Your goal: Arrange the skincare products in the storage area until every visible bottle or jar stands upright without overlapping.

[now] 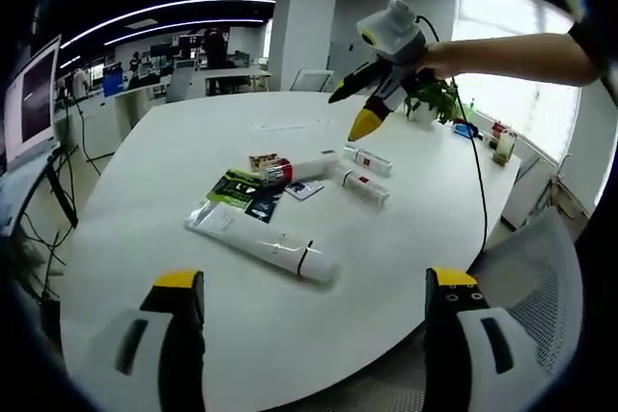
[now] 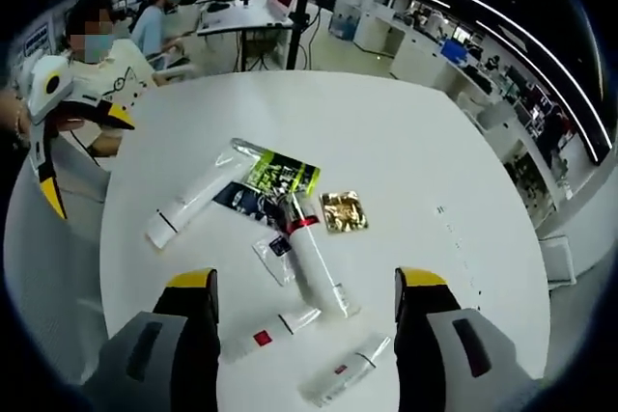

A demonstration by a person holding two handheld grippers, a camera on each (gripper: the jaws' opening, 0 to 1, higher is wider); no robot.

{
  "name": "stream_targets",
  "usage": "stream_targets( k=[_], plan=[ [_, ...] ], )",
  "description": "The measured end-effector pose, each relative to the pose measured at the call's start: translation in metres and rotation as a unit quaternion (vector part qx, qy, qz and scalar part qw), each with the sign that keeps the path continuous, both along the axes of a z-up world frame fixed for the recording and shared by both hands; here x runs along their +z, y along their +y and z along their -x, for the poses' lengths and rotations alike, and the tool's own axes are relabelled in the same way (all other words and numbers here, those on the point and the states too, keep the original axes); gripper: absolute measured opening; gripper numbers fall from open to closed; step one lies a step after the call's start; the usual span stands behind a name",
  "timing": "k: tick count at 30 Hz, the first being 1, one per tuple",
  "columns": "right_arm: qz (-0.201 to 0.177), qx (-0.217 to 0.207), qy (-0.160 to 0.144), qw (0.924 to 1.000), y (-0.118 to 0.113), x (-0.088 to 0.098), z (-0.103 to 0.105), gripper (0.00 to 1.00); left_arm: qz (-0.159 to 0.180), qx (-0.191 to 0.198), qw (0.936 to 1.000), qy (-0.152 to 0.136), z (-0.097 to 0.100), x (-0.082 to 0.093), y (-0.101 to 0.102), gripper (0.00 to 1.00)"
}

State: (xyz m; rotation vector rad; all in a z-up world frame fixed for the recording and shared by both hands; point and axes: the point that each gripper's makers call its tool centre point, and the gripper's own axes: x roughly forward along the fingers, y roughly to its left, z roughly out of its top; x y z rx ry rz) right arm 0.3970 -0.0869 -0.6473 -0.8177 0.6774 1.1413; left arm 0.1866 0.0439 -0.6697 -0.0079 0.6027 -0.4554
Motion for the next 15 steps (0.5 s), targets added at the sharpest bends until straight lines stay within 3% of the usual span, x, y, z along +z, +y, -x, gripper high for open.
stream_targets(
  k=[15],
  plan=[
    [0.028,0.042,0.034,0.9982,0.007,-0.035,-0.015,0.64,-0.004,-0.002,0.9999,0.015,0.001,-0.005,-0.001,0.89]
  ],
)
